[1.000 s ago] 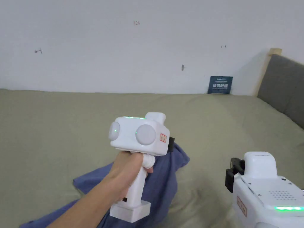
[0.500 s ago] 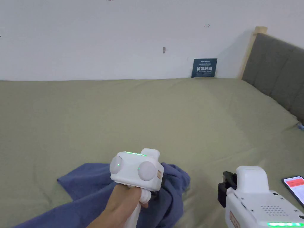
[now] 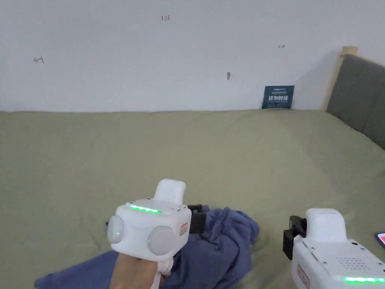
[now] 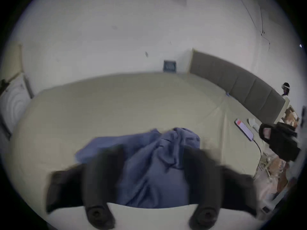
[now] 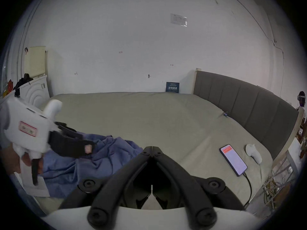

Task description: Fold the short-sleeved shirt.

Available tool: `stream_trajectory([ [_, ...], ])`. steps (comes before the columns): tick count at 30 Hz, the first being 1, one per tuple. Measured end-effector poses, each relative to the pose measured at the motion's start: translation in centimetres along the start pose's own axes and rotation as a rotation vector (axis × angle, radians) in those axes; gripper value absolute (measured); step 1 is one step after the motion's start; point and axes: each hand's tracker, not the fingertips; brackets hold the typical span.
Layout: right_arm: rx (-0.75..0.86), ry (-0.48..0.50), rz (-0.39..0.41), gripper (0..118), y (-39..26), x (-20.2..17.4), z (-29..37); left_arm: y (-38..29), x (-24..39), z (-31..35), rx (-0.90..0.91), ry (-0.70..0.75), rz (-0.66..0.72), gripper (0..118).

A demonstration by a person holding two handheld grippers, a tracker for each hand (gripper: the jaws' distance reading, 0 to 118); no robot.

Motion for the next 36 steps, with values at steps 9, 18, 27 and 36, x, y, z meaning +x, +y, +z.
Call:
stream_trajectory([
  [9,0.076,0.077,0.008,0,-0.5,-4.1,4.4,-6.8,-9.5,19.4,0.175,0.219,0.163,0],
  [18,0.065,0.115,0.032,0,-1.8,-6.3,5.8,-9.2,-14.3,23.9,0.126,0.333,0.191,0],
  [27,0.027,0.136,0.038,0,-2.2,-7.7,4.5,-8.2,-19.5,13.2,-0.118,0.248,0.289,0],
  [36,-0.078,0.137,0.082,0,-4.6,-7.8,0.5,-10.9,-23.4,0.5,-0.416,0.271,0.261,118],
])
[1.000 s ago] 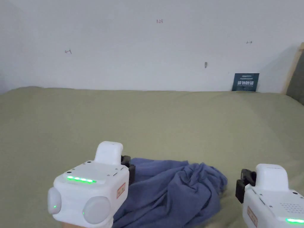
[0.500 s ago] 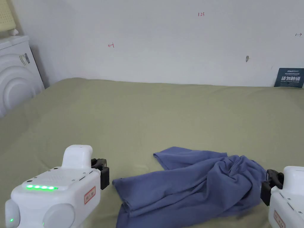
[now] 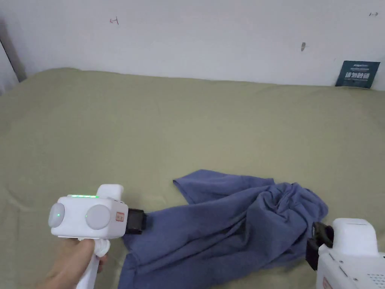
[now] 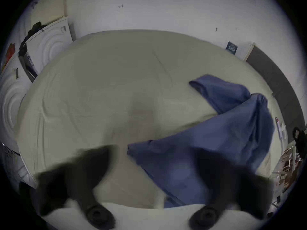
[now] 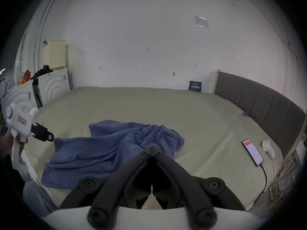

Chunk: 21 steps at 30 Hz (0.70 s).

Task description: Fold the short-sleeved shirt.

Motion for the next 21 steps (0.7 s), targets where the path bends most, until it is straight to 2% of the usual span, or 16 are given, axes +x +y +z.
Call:
stream_trajectory([
  [1,-0.012,-0.003,0.004,0,-0.2,0.2,-0.4,-0.1,0.3,-0.9,-0.017,0.034,-0.015,117],
  [2,-0.025,-0.01,0.008,0,-0.4,0.4,-0.7,0.1,1.2,-0.1,0.031,0.078,-0.026,107],
  [4,-0.042,-0.018,0.005,0,-0.8,1.1,-1.1,1.1,1.8,-1.9,-0.054,0.102,-0.051,100],
  [5,-0.053,-0.025,-0.001,0,-0.8,1.5,-1.3,1.3,2.0,-2.4,-0.058,0.083,-0.04,92],
  [6,-0.06,-0.032,-0.007,0,-0.8,2.0,-1.6,0.2,1.2,-1.6,-0.058,0.031,-0.024,89],
  [7,-0.066,-0.04,-0.008,0,-0.8,2.6,-1.8,0.5,1.3,-1.1,-0.037,0.07,-0.042,76],
  [8,-0.076,-0.05,-0.008,0,-0.7,3.2,-2.2,0.8,1.4,-0.7,-0.033,0.036,-0.065,32],
  [9,-0.084,-0.058,-0.013,0,-0.5,4.0,-2.9,1.0,1.5,-0.2,-0.014,0.026,-0.062,4],
  [10,-0.096,-0.065,-0.024,0,-0.2,4.8,-3.6,-0.1,2.2,1.8,0.014,0.008,-0.054,4],
  [15,-0.169,-0.09,-0.072,0,2.9,8.7,-8.6,-0.9,3.0,1.8,-0.022,-0.001,-0.083,4],
  [19,-0.257,-0.017,-0.113,0,5.4,10.6,-14.2,-0.8,2.4,1.6,-0.03,-0.039,-0.027,4],
  [21,-0.338,0.087,-0.147,1,6.1,11.2,-17.2,-1.0,2.4,1.8,-0.028,-0.047,-0.028,4],
])
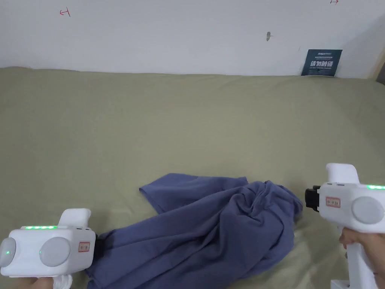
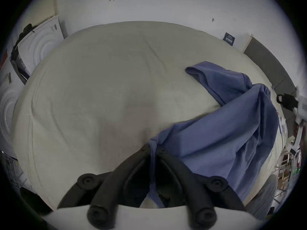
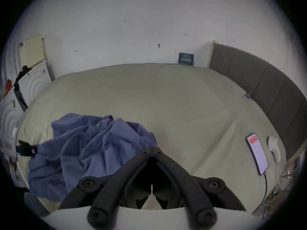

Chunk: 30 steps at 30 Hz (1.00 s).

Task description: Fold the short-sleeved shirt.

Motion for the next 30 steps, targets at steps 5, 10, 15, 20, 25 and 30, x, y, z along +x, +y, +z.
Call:
stream_trajectory([
  [5,-0.128,0.01,-0.009,117,1.1,0.4,-5.1,0.1,-0.2,-0.9,-0.002,-0.001,-0.01,4],
  [10,-0.247,-0.069,0.043,81,-0.9,-0.4,-8.2,0.5,-1.7,-2.7,-0.002,-0.01,0.017,5],
  [15,-0.157,-0.037,0.089,9,-0.2,-1.4,-5.2,0.6,-2.3,-3.3,0.005,-0.009,0.03,5],
  [20,-0.058,-0.058,0.1,9,0.1,-1.3,0.1,1.6,-3.1,-1.7,0.004,-0.008,0.079,5],
  [25,0.085,-0.036,0.087,9,1.9,0.5,8.7,3.2,-3.5,7.5,0.204,0.052,0.05,5],
  [30,0.226,-0.023,0.057,9,3.8,1.0,16.8,6.1,-5.2,17.8,0.355,0.13,0.049,5],
])
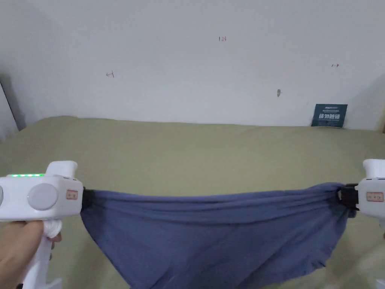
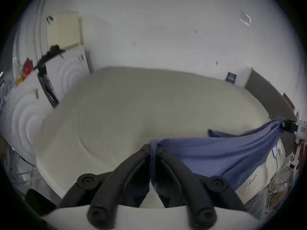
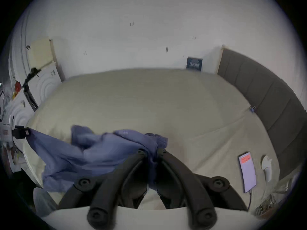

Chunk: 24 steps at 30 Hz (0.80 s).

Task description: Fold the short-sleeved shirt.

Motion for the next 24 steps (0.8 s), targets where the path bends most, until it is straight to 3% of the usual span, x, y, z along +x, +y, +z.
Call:
stream_trajectory([
  [4,0.079,0.023,0.004,9,3.4,-0.4,4.0,4.5,-0.5,4.4,0.074,-0.015,0.038,5],
  [7,0.141,-0.018,0.07,9,6.4,-1.6,6.0,7.6,0.9,6.6,0.155,0.024,0.011,5],
  [11,0.198,-0.07,0.09,9,11.1,-2.1,7.3,11.6,2.8,7.7,0.201,0.05,0.008,5],
  [18,0.247,-0.153,0.089,9,18.9,-1.8,4.2,18.7,6.6,5.9,0.259,0.12,-0.03,5],
  [24,0.262,-0.183,0.078,9,22.7,-1.2,-2.6,24.0,8.8,-0.4,0.286,0.185,-0.044,5],
])
